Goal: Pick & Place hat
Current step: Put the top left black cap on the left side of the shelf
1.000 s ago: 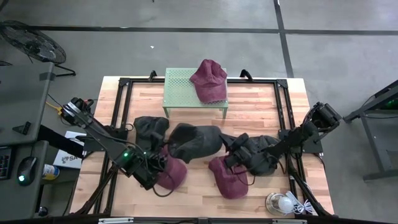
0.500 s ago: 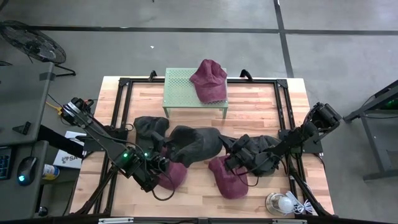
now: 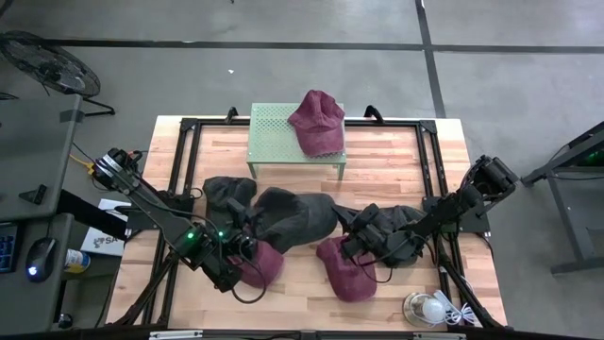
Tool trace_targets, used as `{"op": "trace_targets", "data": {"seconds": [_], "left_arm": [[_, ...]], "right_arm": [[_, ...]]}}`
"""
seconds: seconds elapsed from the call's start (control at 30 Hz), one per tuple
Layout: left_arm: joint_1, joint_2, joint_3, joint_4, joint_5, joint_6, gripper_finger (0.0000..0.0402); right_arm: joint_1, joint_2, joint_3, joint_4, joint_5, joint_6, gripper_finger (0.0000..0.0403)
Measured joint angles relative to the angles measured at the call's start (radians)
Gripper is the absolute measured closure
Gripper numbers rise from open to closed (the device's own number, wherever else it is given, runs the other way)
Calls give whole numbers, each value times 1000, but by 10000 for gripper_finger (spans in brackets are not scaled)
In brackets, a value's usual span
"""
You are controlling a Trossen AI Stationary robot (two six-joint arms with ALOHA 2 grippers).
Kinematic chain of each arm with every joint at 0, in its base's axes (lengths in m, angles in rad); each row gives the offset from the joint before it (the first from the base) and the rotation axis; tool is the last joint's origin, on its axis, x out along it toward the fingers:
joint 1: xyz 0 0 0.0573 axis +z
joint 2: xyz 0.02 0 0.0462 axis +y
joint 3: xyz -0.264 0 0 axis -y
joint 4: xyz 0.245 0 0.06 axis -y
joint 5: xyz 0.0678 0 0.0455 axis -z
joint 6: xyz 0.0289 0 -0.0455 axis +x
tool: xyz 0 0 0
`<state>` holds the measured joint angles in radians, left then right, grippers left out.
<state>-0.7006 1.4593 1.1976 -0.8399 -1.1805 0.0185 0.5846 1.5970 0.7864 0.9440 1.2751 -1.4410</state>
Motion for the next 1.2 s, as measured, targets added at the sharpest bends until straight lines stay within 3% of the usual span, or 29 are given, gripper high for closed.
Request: {"op": "trace_targets", "data": {"seconds": [0.2,0.23,0.43,0.63,0.87,1.2], "left_arm": [[0,0,0,37,2,3,369],[0,0,0,38,5,2,382],[0,0,0,36,-20,3,387],[0,0,0,29,-137,20,387],[0,0,0,28,-204,88,387],[0,0,0,27,-227,143,387]], "right_arm": [[0,0,0,0,0,2,399],[0,0,0,0,0,2,399],[0,0,0,-4,-1,30,376],[0,0,0,-5,11,143,332],[0,0,0,-79,21,404,269],[0,0,0,-222,-129,806,180]]}}
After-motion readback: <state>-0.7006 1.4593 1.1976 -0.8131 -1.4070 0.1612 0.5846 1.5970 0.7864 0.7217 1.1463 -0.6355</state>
